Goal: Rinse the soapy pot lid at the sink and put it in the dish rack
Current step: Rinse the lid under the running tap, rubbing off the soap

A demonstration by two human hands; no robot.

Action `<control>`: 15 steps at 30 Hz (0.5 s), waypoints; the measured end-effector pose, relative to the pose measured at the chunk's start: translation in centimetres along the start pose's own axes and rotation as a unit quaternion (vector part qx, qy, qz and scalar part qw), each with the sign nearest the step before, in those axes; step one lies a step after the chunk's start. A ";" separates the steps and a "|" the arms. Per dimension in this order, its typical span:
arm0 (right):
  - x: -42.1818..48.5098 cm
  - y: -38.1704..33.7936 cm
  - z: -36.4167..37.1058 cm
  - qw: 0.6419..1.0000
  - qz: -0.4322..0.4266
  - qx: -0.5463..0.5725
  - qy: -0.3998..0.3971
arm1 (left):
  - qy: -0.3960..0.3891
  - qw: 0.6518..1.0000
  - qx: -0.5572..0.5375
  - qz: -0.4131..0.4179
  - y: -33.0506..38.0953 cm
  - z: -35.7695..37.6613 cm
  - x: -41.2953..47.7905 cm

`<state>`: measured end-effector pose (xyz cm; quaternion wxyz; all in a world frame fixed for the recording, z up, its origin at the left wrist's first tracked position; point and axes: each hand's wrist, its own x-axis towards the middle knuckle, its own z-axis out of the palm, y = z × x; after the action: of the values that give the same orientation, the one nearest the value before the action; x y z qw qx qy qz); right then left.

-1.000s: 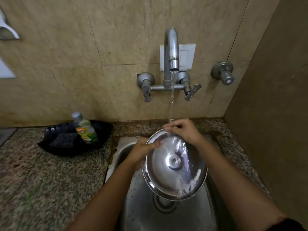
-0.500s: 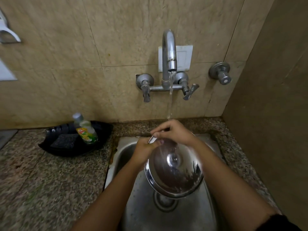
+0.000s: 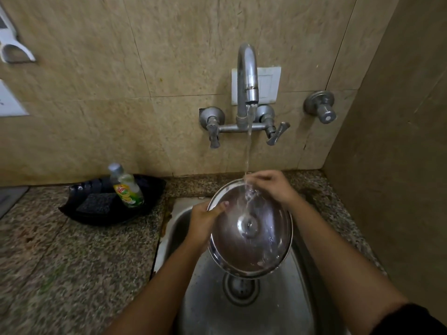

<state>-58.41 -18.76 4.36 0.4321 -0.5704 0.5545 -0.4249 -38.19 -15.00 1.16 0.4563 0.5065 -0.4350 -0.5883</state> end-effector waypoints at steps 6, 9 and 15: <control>0.6 -1.0 2.2 0.993 -0.043 -0.082 -0.071 | -0.135 0.988 0.043 -0.066 1.0 -0.3 1.2; 1.2 -1.2 3.4 0.983 -0.051 -0.138 -0.112 | -0.149 0.983 0.094 -0.045 2.1 0.6 1.8; 0.6 1.1 -0.6 1.000 -0.003 -0.019 0.021 | -0.114 0.990 0.040 -0.068 0.9 -0.8 1.2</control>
<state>-59.31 -19.35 3.47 0.4085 -0.5712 0.5696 -0.4271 -37.43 -16.39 1.75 0.3419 0.4827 -0.4715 -0.6540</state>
